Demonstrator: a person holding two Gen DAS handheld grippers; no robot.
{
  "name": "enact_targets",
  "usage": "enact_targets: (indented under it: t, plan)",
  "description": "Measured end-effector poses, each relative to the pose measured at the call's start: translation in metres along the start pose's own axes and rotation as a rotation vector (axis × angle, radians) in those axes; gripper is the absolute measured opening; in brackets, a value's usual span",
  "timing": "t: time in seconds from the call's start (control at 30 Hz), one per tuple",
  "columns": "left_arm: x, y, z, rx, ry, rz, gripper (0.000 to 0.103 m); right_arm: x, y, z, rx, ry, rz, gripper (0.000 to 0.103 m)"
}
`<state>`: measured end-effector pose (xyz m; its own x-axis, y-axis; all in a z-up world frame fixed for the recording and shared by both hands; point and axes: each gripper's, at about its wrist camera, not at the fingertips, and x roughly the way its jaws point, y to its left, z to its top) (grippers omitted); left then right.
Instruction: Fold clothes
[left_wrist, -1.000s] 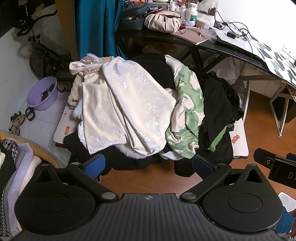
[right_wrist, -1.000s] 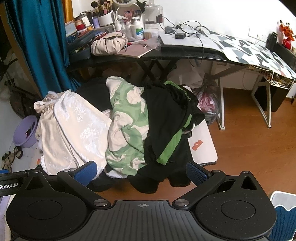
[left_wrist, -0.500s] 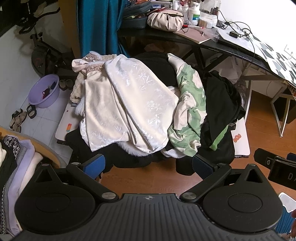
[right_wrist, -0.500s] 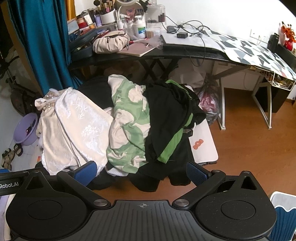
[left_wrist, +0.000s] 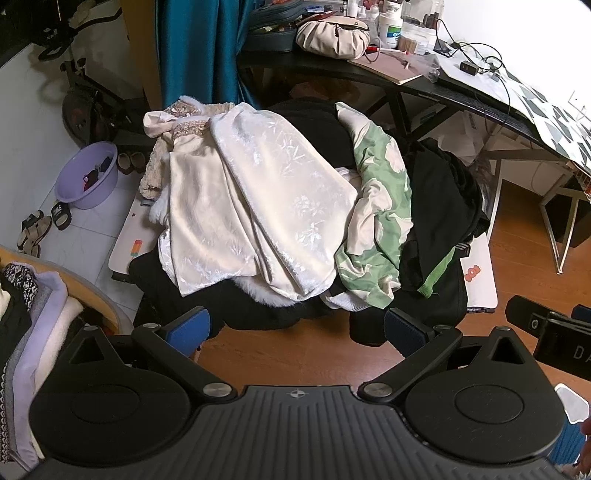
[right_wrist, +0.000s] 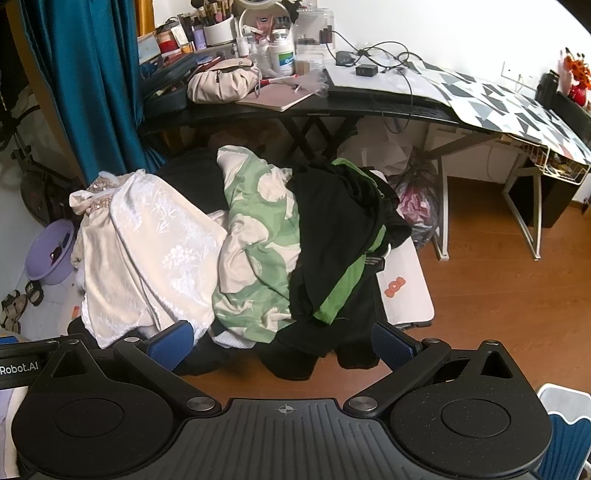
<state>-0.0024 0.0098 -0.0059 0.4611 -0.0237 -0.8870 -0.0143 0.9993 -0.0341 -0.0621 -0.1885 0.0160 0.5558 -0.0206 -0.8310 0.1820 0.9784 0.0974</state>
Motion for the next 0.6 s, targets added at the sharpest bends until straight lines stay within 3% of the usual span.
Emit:
enact_targets:
  t: [0.6]
  plan:
    - [0.0006, 0.0053, -0.0012, -0.008, 0.002, -0.012, 0.103, -0.0022, 0.0056, -0.0006, -0.011, 0.001, -0.01, 0.102]
